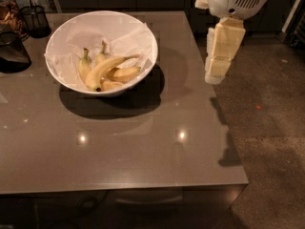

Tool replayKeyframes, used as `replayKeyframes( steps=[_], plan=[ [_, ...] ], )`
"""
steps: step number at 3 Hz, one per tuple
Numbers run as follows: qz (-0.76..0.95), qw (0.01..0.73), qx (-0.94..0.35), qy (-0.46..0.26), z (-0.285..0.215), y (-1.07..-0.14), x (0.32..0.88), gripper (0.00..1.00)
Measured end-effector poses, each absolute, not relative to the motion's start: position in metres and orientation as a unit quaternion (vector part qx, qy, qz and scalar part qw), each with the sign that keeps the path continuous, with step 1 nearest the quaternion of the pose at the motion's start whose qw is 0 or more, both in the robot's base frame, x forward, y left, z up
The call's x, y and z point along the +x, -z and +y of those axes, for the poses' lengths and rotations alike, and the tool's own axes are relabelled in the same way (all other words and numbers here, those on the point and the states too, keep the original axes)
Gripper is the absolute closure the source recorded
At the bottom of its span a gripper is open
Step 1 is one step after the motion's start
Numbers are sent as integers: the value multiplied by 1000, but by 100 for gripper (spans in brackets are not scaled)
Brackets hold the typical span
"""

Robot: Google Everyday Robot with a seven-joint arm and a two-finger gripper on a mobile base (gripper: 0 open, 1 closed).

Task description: Pick banana from white bowl

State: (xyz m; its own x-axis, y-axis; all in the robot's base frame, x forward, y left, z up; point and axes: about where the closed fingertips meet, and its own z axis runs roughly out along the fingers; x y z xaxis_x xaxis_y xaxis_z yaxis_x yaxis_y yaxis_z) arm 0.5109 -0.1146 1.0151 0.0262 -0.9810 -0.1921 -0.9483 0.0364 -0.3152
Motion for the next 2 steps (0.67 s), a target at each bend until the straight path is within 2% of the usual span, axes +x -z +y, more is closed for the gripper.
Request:
replayKeyframes(
  steps=[2],
  plan=[
    [627,188,-754,44,-26,-1029,566,0]
  ],
)
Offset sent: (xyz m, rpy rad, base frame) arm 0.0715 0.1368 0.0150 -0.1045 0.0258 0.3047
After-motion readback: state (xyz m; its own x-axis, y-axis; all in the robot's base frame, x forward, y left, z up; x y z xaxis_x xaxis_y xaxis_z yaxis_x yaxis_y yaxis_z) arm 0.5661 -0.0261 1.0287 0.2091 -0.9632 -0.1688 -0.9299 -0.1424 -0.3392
